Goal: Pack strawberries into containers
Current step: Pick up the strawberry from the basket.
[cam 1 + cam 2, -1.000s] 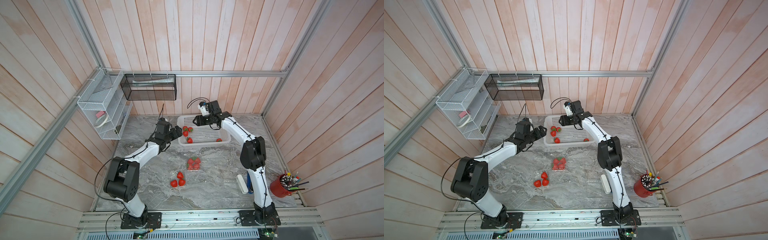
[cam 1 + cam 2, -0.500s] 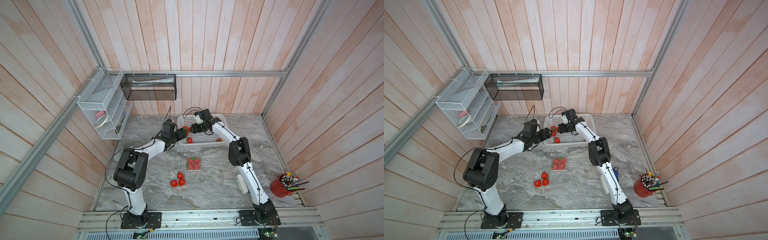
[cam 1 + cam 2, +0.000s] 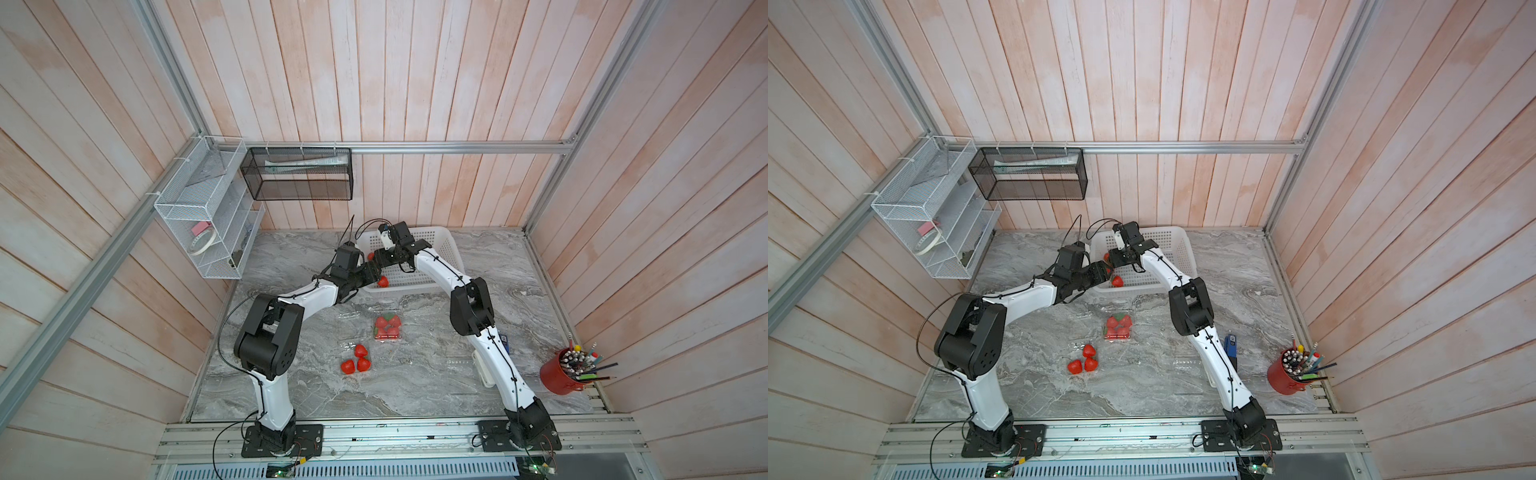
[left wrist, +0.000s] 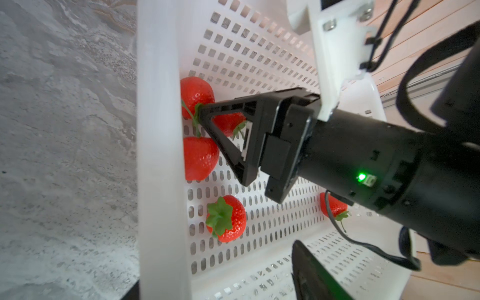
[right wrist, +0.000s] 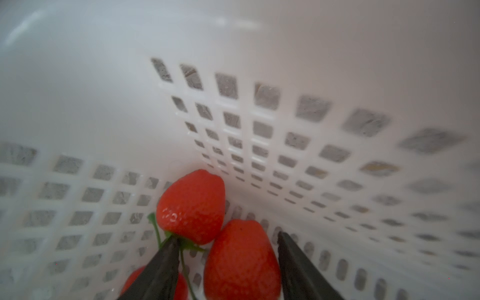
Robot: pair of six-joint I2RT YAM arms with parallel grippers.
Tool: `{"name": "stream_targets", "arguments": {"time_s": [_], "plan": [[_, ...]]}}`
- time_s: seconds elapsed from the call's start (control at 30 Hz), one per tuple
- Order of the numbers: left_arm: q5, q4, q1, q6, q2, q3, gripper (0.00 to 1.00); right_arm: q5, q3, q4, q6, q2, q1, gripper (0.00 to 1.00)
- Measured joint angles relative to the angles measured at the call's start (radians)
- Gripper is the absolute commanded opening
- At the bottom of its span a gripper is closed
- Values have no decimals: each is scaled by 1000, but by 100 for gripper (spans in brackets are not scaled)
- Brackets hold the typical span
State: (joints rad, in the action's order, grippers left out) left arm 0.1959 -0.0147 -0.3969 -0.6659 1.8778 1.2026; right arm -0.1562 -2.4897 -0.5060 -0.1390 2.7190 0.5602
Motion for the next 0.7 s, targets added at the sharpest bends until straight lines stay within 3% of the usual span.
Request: {"name": "stream_targets", "arguments": {"time_s": [0.2,0.53,0.7], "plan": [[8,1,-1,-2,0,0,65,49,0,16,14,11,2,42],[8,7,-3,0,0,0,65,58,40,51,14,-3,0,31],[0,26,-3,5,-6,0,77,50,175,61,14,-101,-3,28]]}}
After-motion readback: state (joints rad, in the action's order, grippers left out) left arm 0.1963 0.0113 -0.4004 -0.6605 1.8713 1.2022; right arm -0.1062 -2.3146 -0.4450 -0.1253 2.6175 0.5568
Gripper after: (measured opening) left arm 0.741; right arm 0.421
